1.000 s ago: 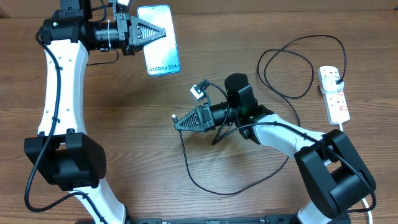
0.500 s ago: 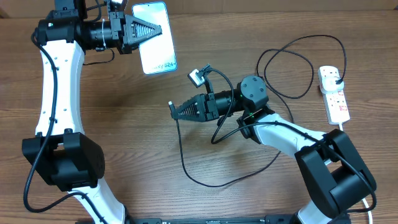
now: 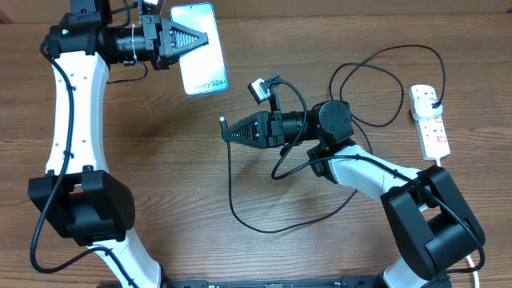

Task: Plug charger to phone and switch on socket
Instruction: 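Lift the cable plug with the right gripper toward the phone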

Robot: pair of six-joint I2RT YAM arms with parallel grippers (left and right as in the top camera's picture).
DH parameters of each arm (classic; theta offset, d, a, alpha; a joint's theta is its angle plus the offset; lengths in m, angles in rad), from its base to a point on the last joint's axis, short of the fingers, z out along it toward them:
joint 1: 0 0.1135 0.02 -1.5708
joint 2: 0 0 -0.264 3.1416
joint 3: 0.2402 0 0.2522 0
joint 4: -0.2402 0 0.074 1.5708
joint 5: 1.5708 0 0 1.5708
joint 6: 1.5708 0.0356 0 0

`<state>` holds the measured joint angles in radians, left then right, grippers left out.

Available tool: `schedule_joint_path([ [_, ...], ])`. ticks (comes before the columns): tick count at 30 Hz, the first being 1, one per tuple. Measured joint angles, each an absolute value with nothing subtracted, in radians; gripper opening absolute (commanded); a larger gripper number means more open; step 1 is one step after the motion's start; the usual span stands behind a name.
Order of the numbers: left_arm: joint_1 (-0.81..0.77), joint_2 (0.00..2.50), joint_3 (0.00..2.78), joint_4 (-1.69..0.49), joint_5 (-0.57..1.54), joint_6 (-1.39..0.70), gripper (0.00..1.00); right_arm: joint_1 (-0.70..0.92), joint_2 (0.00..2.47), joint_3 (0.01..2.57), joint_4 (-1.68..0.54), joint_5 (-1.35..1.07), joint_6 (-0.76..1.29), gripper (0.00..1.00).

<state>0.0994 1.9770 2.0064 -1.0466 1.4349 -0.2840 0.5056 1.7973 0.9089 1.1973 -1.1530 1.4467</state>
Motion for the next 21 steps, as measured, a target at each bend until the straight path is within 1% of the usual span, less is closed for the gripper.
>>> schedule_joint_path([
  [8,0.066,1.977,2.006,-1.039,1.345,-0.32,0.04,0.505,1.797,0.916,1.214,-1.122,1.447,0.04],
  [21,0.028,1.977,2.006,-1.025,1.326,-0.322,0.04,0.504,1.797,0.92,1.248,-1.056,1.462,0.04],
])
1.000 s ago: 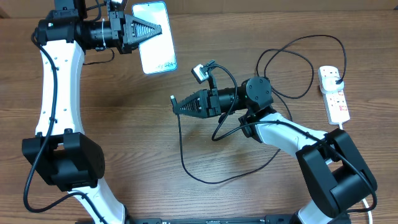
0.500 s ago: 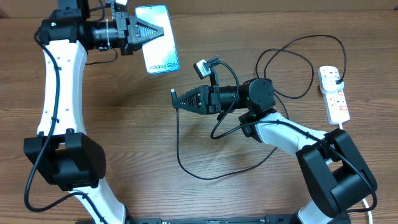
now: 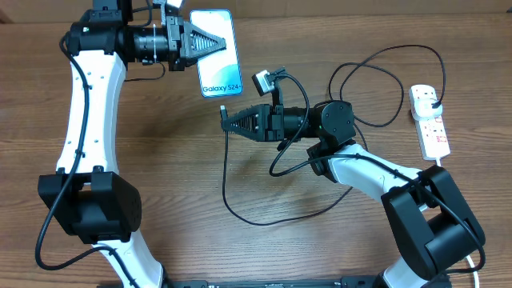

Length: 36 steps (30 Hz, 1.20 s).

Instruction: Plug charger to phone and switch on socket

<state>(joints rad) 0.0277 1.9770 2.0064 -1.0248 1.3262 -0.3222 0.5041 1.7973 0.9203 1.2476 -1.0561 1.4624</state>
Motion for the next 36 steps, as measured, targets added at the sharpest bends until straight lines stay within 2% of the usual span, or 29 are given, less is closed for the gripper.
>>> schedule_joint_path([
  [36,0.006,1.977,2.006,-1.024,1.306,-0.345,0.04,0.472,1.797,0.92,1.246,-1.019,1.466,0.04],
])
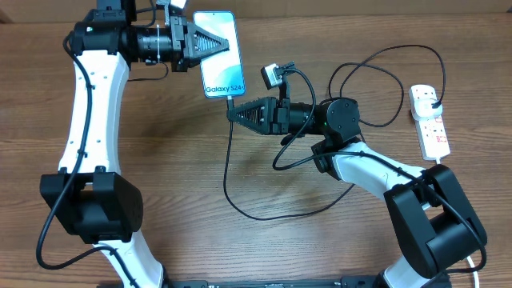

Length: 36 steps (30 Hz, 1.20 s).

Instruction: Plug charger to phone and switch on socket

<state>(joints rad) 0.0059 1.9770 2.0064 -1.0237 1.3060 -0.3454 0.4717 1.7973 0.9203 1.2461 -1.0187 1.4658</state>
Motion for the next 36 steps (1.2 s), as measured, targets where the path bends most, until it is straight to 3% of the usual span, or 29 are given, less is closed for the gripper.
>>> schedule_joint_path([
  [36,-0.014,1.977,2.006,-0.987,1.247,-0.48,0.04,0.472,1.797,0.92,1.242,-1.016,1.466,0.04],
])
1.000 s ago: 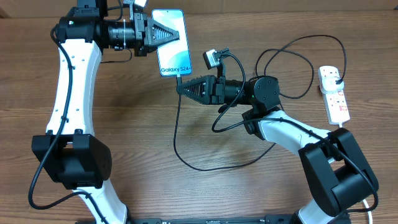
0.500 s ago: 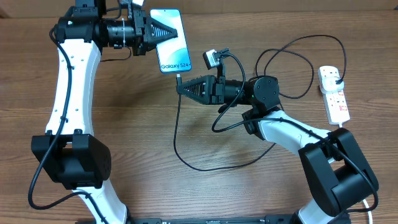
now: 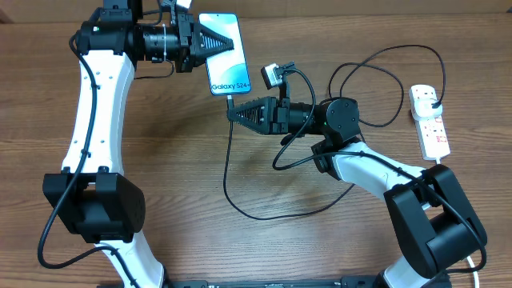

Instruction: Plug charger to phone and switch on socket

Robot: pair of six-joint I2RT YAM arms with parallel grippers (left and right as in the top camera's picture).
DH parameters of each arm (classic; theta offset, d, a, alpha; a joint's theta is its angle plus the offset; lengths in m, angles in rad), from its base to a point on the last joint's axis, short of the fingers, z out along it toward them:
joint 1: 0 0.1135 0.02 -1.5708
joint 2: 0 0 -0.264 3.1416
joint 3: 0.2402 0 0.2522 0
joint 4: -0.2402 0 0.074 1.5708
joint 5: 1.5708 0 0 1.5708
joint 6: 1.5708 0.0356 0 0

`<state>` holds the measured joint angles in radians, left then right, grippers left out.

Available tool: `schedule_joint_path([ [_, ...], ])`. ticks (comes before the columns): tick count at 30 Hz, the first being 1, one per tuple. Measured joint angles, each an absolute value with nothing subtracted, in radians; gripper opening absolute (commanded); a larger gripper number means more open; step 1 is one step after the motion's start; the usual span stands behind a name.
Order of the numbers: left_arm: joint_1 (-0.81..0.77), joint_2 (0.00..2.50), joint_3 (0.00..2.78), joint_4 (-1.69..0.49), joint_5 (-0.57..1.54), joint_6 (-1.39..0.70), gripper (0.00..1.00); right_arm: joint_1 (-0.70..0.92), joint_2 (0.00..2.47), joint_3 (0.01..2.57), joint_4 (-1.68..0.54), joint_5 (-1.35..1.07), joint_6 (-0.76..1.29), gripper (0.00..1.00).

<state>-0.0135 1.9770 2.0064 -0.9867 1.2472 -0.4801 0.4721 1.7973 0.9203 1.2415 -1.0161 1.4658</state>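
Observation:
The phone (image 3: 226, 53), white screen up with blue lettering, is held off the table at the top centre, my left gripper (image 3: 216, 43) shut on its left side. Its lower end points down at my right gripper (image 3: 232, 113), which is shut on the plug end of the black charger cable (image 3: 227, 172). The plug tip sits right at the phone's bottom edge; whether it is seated cannot be told. The cable loops over the table and runs to the white socket strip (image 3: 430, 120) at the right edge, where a plug is in.
Wooden table (image 3: 160, 200) with the cable loop lying at its middle. Another cable coil (image 3: 376, 80) lies right of the right arm. The arm bases stand at the lower left and lower right.
The left gripper has shifted the phone slightly right and down, so its bottom edge now meets the plug tip. The right gripper has hardly moved.
At first the phone was held at the upper left and the right gripper held the plug lower, well apart. Then the phone stood further right and the plug higher. After that the plug was just below the phone's bottom edge, and now they meet.

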Motion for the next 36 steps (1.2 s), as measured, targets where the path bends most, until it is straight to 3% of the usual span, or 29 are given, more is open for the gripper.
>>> schedule_joint_path([
  [36,-0.014,1.977,2.006,-0.987,1.305,-0.434,0.04,0.472,1.797,0.921,1.244,-1.016,1.466,0.04],
])
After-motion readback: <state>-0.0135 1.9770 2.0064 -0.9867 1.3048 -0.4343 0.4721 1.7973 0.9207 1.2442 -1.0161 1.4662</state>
